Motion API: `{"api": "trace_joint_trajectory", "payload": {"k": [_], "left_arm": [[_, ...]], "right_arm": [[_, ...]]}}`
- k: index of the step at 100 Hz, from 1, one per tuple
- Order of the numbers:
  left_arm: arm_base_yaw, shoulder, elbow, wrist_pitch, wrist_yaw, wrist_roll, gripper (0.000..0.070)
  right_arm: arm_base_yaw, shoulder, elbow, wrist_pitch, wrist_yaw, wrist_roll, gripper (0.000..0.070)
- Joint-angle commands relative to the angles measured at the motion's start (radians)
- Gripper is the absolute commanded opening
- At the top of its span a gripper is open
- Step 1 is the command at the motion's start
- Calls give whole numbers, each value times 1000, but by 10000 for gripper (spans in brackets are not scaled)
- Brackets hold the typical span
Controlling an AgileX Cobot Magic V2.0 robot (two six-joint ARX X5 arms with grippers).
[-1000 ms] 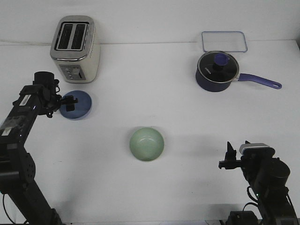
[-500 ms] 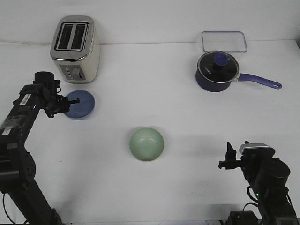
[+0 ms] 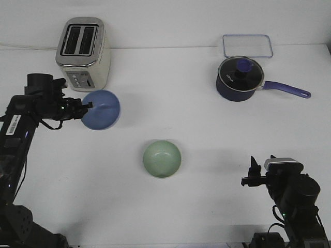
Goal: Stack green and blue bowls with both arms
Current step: 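Carry the blue bowl over the green bowl and lower it in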
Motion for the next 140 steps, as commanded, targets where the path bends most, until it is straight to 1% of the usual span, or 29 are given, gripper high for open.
{"api": "trace_joint_trajectory", "payload": {"k": [1,16,32,41,54,65,94,140], "left_arm": [[-40,7,14,-15,10,2,10],[-175,3,13,-43,10,6,10],[-308,4,10,-39,9,12,10],[-366,6,10,-40,-5,12,10],[-436,11,10,-39,-64,11,10],[-481,22,10,-40,-65,11,10],[-550,117,10,-43,-66,11,10],[-566,154,10,-40,-66,18,10]], "right_arm": [[2,0,6,14,0,3,424],[2,0,6,14,0,3,424],[2,0,6,14,0,3,424],[2,0,6,14,0,3,424],[2,0,6,14,0,3,424],[2,0,6,14,0,3,424],[2,0,6,14,0,3,424],[2,0,6,14,0,4,424]]}}
